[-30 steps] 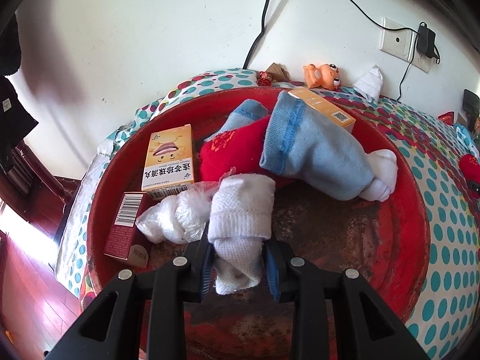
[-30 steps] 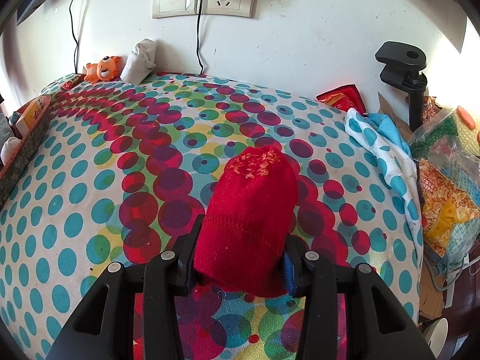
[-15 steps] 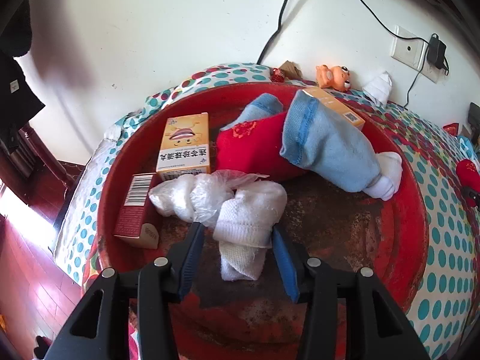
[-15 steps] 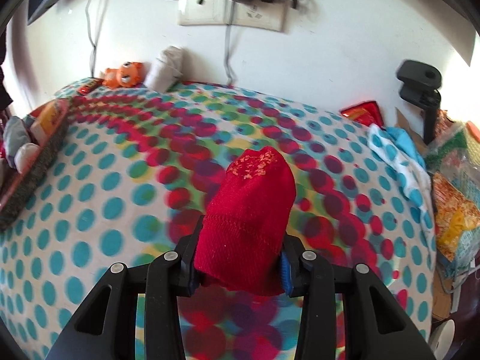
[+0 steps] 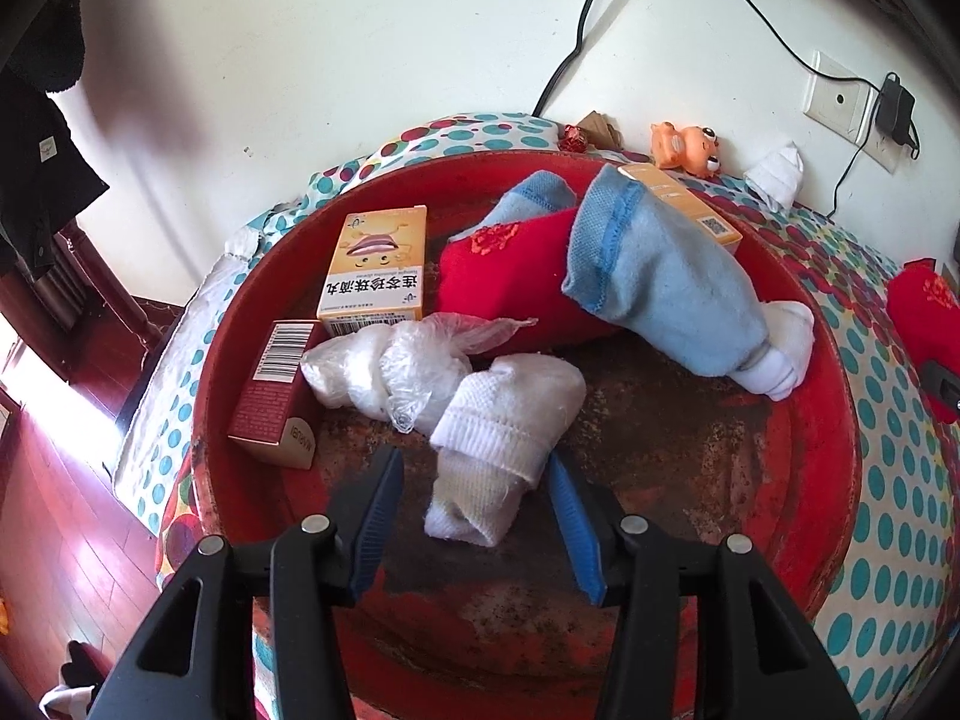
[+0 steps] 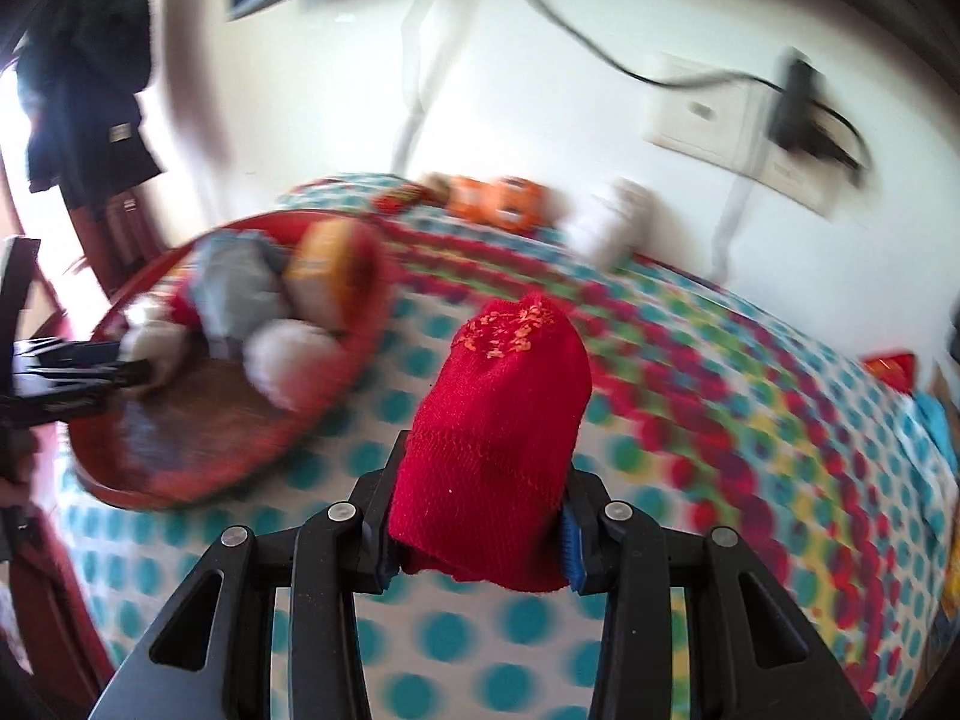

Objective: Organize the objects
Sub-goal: 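Lower the white sock into the red tray and open the left gripper, then carry the red sock into the red tray and release it with the right gripper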

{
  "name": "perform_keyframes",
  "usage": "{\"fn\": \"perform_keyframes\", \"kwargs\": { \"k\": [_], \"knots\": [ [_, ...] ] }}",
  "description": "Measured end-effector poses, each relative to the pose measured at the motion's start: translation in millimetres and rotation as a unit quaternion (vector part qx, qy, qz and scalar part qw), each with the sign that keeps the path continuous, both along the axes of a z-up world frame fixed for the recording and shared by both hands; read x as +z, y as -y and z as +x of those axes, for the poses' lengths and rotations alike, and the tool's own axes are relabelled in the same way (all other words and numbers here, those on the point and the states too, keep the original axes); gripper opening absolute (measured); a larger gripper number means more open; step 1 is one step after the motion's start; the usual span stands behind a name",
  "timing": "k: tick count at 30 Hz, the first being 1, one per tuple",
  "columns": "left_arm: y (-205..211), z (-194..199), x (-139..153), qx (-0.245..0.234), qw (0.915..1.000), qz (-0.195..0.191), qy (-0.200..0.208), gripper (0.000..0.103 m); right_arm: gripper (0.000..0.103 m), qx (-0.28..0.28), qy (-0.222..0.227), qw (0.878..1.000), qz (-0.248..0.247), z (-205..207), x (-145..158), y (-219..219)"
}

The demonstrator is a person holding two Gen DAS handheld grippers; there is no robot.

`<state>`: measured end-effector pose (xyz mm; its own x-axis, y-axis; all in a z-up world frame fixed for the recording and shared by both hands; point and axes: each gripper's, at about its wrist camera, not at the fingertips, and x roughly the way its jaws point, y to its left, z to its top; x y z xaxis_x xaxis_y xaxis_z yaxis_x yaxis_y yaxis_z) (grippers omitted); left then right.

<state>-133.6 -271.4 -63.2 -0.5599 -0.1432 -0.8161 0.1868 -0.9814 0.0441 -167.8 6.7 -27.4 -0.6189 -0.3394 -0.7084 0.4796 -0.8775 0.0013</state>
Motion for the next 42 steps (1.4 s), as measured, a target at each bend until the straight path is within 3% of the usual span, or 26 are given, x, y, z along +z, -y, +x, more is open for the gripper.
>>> {"fn": "perform_keyframes", "kwargs": {
  "k": [6,13,28,42],
  "knots": [
    [3,2,0,-0.005,1.0,0.001,0.003,0.052,0.038,0.066,-0.008,0.998,-0.002,22,12,61],
    [8,8,4,-0.008,1.0,0.001,-0.003,0.053,0.038,0.106,0.004,0.994,0.009,34,7,107],
    [14,17,23,-0.017,0.9997,-0.002,-0.016,0.057,0.038,0.118,0.036,0.992,0.007,23,-12,145],
    [21,25,36,-0.011,0.9996,-0.002,-0.024,0.057,0.038,0.119,0.038,0.992,0.01,12,-18,165]
  ]
}}
